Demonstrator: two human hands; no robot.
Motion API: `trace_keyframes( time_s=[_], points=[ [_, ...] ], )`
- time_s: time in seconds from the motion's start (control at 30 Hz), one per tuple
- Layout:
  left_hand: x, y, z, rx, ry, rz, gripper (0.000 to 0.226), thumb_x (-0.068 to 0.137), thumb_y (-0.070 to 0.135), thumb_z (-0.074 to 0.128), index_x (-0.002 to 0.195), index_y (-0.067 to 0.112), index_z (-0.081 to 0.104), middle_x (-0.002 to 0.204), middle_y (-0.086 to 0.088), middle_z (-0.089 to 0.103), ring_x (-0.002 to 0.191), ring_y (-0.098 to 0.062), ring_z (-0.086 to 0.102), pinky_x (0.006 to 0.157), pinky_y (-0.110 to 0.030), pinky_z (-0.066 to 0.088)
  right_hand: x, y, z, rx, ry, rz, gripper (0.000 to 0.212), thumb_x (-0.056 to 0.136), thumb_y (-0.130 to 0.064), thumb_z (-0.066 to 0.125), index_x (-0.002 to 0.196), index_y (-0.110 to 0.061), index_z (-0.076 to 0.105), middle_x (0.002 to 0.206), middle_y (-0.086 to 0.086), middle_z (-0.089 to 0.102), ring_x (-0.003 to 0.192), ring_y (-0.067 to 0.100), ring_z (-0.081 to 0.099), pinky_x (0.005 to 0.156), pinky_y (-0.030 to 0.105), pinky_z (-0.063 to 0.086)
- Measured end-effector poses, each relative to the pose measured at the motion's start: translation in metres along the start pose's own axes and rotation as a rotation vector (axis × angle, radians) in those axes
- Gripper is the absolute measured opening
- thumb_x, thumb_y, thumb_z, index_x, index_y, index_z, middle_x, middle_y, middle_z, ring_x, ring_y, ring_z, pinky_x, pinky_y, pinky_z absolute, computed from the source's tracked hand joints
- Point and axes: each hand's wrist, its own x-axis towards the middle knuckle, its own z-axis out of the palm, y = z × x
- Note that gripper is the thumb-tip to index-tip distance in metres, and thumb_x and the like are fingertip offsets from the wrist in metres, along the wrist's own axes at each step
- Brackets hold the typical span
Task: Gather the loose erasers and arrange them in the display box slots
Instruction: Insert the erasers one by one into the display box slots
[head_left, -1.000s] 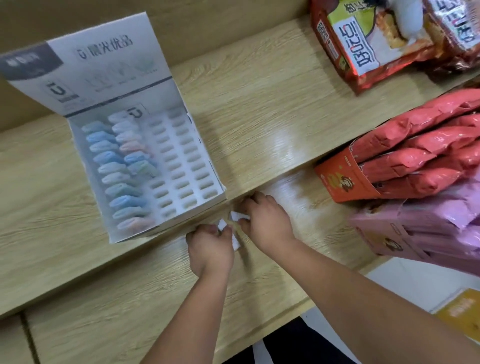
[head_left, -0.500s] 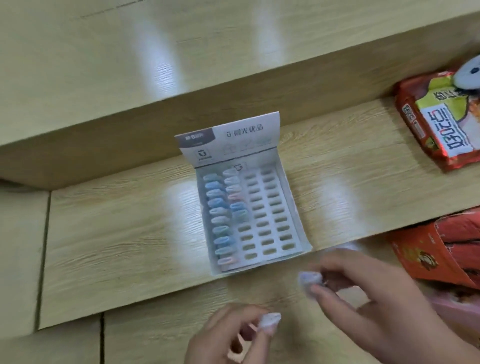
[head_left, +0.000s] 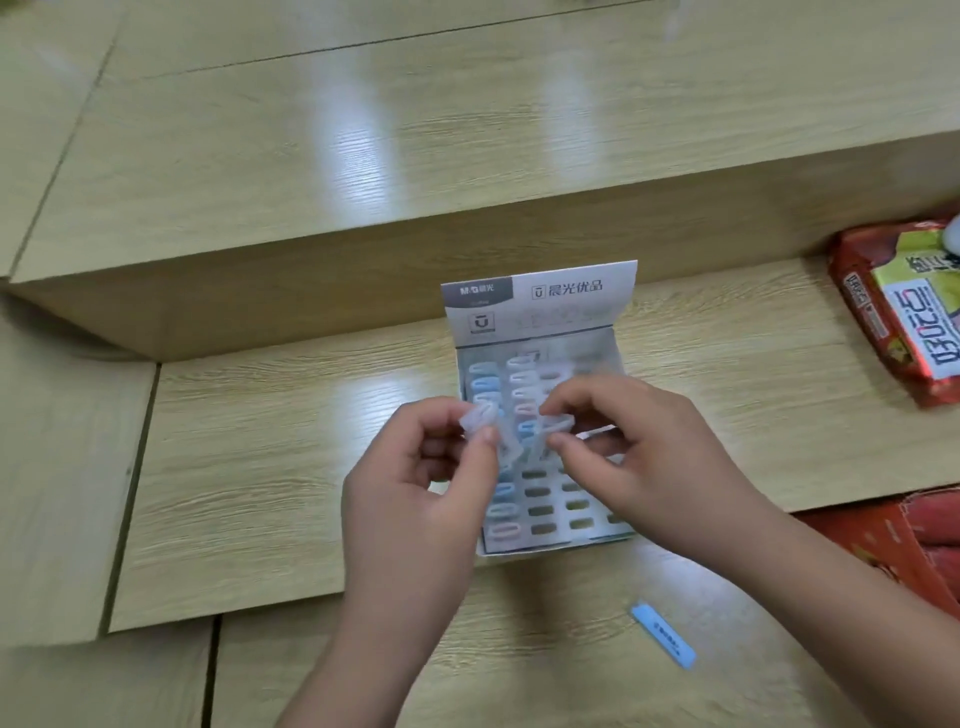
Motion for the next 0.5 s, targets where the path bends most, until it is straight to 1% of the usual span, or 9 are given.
trace_keyframes(
  time_s=[0.07, 0.13, 0.23, 0.3, 0.43, 0.5],
  points=[
    [0.0, -0.005, 0.0, 0.011, -0.019, -0.01, 0.019, 0.085, 0.008, 0.073, 0.083, 0.027, 0.07, 0.08, 0.005, 0.072, 0.074, -0.014, 0.068, 0.068, -0.022, 0.055, -0.003, 0.004, 0.002, -0.016, 0.0, 0.01, 0.022, 0.086, -0.014, 0.071, 0.095, -0.033, 0.065, 0.095, -0.021, 0.066, 0.092, 0.001, 0.065, 0.07, 0.011, 0.051],
    [-0.001, -0.01, 0.0, 0.03, -0.034, -0.012, 0.018, 0.086, 0.01, 0.073, 0.084, 0.028, 0.07, 0.081, 0.005, 0.072, 0.075, -0.016, 0.068, 0.07, -0.028, 0.057, -0.006, 0.008, 0.003, -0.082, 0.009, -0.004, 0.02, 0.085, -0.018, 0.073, 0.096, -0.033, 0.067, 0.094, -0.021, 0.067, 0.088, -0.001, 0.065, 0.07, 0.012, 0.052],
    [-0.002, -0.014, -0.001, 0.021, -0.044, -0.024, 0.02, 0.087, 0.01, 0.073, 0.089, 0.031, 0.07, 0.083, 0.003, 0.073, 0.078, -0.018, 0.07, 0.073, -0.036, 0.059, -0.007, 0.013, 0.005, -0.167, 0.009, -0.065, 0.016, 0.083, -0.018, 0.076, 0.095, -0.026, 0.068, 0.091, -0.018, 0.064, 0.085, 0.002, 0.064, 0.071, 0.015, 0.052],
    [-0.002, -0.014, -0.001, 0.004, -0.053, -0.02, 0.021, 0.087, 0.009, 0.072, 0.088, 0.03, 0.071, 0.083, 0.003, 0.073, 0.079, -0.018, 0.07, 0.072, -0.033, 0.058, -0.006, 0.016, 0.006, -0.178, 0.021, -0.075, 0.017, 0.082, -0.018, 0.078, 0.094, -0.025, 0.069, 0.089, -0.017, 0.062, 0.083, 0.004, 0.063, 0.07, 0.017, 0.052],
    [-0.003, -0.012, 0.001, 0.008, -0.063, -0.005, 0.024, 0.085, 0.007, 0.073, 0.084, 0.031, 0.071, 0.08, 0.006, 0.072, 0.073, -0.014, 0.068, 0.061, -0.015, 0.051, -0.003, 0.019, 0.006, -0.219, 0.019, -0.098, 0.016, 0.082, -0.02, 0.077, 0.092, -0.026, 0.066, 0.087, -0.015, 0.06, 0.078, 0.005, 0.06, 0.066, 0.02, 0.049],
    [-0.003, -0.012, 0.001, 0.013, -0.068, 0.003, 0.024, 0.085, 0.008, 0.073, 0.084, 0.032, 0.071, 0.08, 0.007, 0.072, 0.074, -0.013, 0.068, 0.061, -0.014, 0.051, -0.003, 0.02, 0.007, -0.273, -0.009, -0.133, 0.011, 0.085, -0.024, 0.074, 0.092, -0.026, 0.066, 0.087, -0.015, 0.058, 0.075, 0.004, 0.057, 0.065, 0.024, 0.049]
  ],
)
